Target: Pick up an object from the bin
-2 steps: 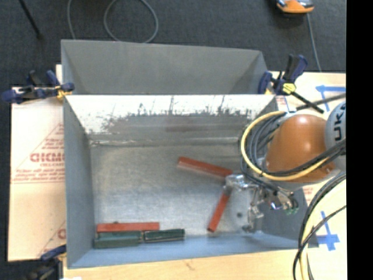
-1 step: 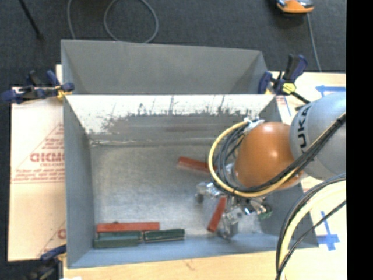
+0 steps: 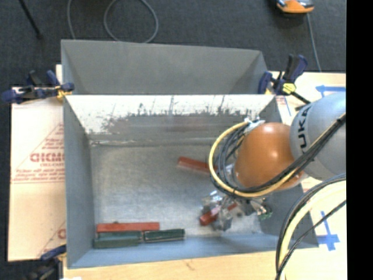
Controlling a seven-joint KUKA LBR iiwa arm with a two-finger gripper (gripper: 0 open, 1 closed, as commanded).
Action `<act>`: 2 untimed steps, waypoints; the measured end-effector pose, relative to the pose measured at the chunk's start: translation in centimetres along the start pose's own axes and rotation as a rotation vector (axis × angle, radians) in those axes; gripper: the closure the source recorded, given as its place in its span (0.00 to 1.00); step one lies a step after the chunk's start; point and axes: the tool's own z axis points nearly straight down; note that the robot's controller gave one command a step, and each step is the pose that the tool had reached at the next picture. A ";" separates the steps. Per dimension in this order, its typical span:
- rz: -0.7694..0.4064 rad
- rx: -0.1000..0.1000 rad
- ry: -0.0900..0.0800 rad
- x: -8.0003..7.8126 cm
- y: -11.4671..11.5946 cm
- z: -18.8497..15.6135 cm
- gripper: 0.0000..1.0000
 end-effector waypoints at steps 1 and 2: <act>-0.007 0.007 -0.006 -3.8 -1.7 -15.7 1.00; -0.004 0.000 0.002 -3.6 -1.5 -15.3 0.00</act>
Offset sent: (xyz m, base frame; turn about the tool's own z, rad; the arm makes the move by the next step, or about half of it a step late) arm 0.0370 0.0007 0.1525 -0.0103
